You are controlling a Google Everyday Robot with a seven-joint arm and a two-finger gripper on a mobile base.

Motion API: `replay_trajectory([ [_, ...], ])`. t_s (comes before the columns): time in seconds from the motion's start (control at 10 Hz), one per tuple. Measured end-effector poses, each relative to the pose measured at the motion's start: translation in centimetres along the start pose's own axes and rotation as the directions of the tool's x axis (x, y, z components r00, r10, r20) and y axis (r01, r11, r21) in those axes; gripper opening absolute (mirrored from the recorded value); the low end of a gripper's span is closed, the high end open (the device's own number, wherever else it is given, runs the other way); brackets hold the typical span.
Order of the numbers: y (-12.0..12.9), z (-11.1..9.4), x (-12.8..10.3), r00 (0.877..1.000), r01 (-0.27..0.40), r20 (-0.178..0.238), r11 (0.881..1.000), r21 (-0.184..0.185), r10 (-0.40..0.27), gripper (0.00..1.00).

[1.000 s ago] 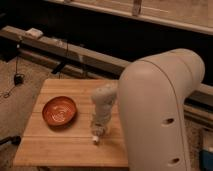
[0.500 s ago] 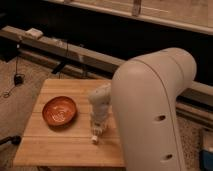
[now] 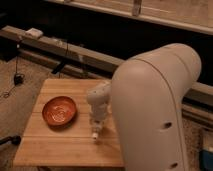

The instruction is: Place the bottle in the ceramic bowl

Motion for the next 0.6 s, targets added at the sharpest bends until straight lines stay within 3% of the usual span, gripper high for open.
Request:
replay_trajectory([
  [0.3, 3.2, -5.5, -0.7, 0.995, 0.100, 0.025, 0.995, -0.024, -0.099, 0.00],
  [0.4, 5.2, -7.3, -1.2, 0.986, 0.165, 0.030, 0.986, -0.032, -0.164, 0.00],
  [0.6, 9.3, -8.9, -1.7, 0.962, 0.274, 0.035, 0.961, -0.047, -0.272, 0.00],
])
